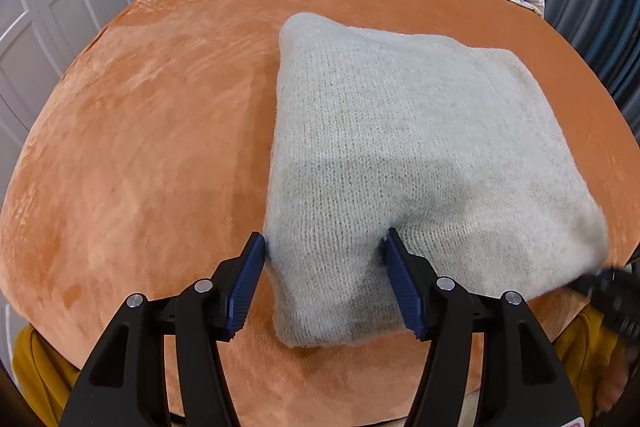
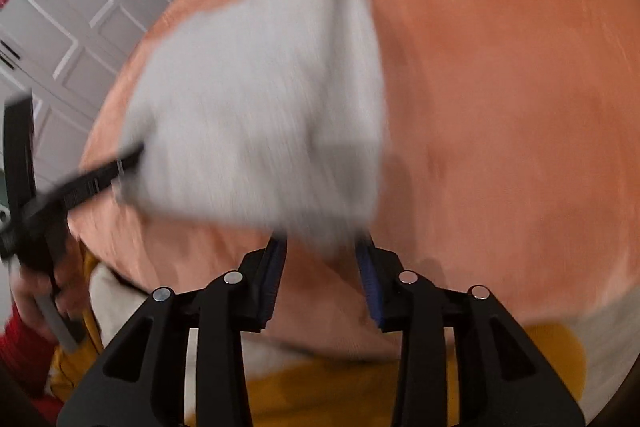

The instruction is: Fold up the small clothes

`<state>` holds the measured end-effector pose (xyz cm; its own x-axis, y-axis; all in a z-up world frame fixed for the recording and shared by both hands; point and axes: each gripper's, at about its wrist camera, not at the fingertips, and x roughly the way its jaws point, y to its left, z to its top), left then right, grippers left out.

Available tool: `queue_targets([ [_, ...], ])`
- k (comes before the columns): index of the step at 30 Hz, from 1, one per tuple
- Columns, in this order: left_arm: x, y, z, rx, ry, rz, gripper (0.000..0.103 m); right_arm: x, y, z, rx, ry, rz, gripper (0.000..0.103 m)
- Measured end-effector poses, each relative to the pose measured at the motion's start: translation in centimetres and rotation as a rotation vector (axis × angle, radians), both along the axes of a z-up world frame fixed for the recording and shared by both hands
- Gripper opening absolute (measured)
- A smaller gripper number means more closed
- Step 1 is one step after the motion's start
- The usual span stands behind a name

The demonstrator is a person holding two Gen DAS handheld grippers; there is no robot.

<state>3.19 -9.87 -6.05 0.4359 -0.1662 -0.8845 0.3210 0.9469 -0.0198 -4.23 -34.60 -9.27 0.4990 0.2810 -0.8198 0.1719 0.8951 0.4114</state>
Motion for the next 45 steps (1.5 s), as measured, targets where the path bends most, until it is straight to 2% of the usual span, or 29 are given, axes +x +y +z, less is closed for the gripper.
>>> queue_targets([
  [2,-0.2,-0.1,0.1,0.002,-0.002,0.003,0.061,1.2,-0.1,0.5,0.021,-0.033,-0.011,0.038],
  [3,-0.2,-0.1,0.1,0.005,-0.004,0.004,0.061,1.6,-0.1,0.8,0.023,-0.046,-0.008,0.035],
  [4,-0.2,-0.1,0.1,0.006,-0.004,0.006,0.061,1.8,0.0,1.0,0.016,-0.062,-0.010,0.014],
  [5,-0.3,-0.1,0.1,0.007,-0.003,0.006,0.061,1.9,0.1,1.3,0.006,-0.074,-0.017,0.008],
  [9,-0.6,-0.1,0.2,0.011,-0.010,0.001,0.061,-0.5,-0.7,3.7,0.030,-0.157,-0.088,0.004],
  [10,-0.6,-0.1,0.2,0.011,-0.011,0.001,0.061,-0.8,-0.9,3.5,0.038,-0.148,-0.103,0.003],
  [11,-0.6,-0.1,0.2,0.012,-0.010,0.001,0.061,-0.7,-1.1,2.2,0.039,-0.098,-0.116,0.003],
  [13,-0.6,-0.1,-0.1,0.007,-0.002,-0.004,0.061,0.2,-0.7,-2.1,-0.030,0.058,-0.118,0.003],
  [14,-0.7,-0.3,-0.2,0.015,-0.002,-0.006,0.062,0.2,-1.0,-3.3,-0.016,0.098,-0.127,0.002],
  [15,-0.6,-0.3,-0.2,0.021,-0.007,-0.009,0.062,0.2,-1.5,-3.4,0.016,0.100,-0.148,0.002],
  [19,-0.6,-0.2,0.0,0.017,-0.006,0.001,0.062,-0.3,-2.9,-1.2,0.059,0.085,-0.187,0.010],
  [21,-0.5,-0.1,0.1,0.013,-0.006,0.005,0.062,-1.3,-3.4,-0.2,0.061,0.068,-0.207,0.011],
  [24,-0.9,-0.4,0.4,0.030,-0.028,-0.006,0.062,-3.5,-4.2,1.5,0.097,0.014,-0.247,0.018],
  [25,-1.0,-0.5,0.5,0.037,-0.036,-0.010,0.063,-3.7,-4.3,1.8,0.107,0.001,-0.255,0.023],
  [29,-1.5,-0.2,1.6,0.027,-0.059,-0.006,0.068,-2.4,-3.9,3.7,0.119,-0.081,-0.259,0.061],
  [32,-1.4,0.7,2.4,-0.001,-0.052,0.004,0.069,-0.3,-3.5,3.0,0.113,-0.065,-0.234,0.070],
  [34,-1.3,1.4,2.9,-0.009,-0.051,0.013,0.070,0.8,-3.5,1.8,0.141,-0.029,-0.226,0.070],
  [37,-1.1,2.4,3.6,-0.025,-0.057,0.039,0.070,2.1,-2.4,2.0,0.179,-0.038,-0.181,0.024],
  [39,-0.9,3.1,4.3,-0.038,-0.066,0.057,0.070,2.9,-0.5,4.8,0.108,-0.105,-0.134,0.023],
  [40,-0.8,3.3,4.6,-0.045,-0.069,0.061,0.070,3.2,0.3,6.7,0.064,-0.142,-0.113,0.026],
  [41,-0.7,3.6,4.9,-0.050,-0.075,0.066,0.070,3.3,0.6,7.7,0.057,-0.157,-0.105,0.045],
  [43,-0.5,4.0,5.3,-0.055,-0.086,0.074,0.070,3.2,0.7,9.1,0.051,-0.176,-0.123,0.075],
  [45,-0.4,4.2,5.4,-0.055,-0.081,0.074,0.070,2.0,0.6,9.8,0.055,-0.188,-0.141,0.076],
])
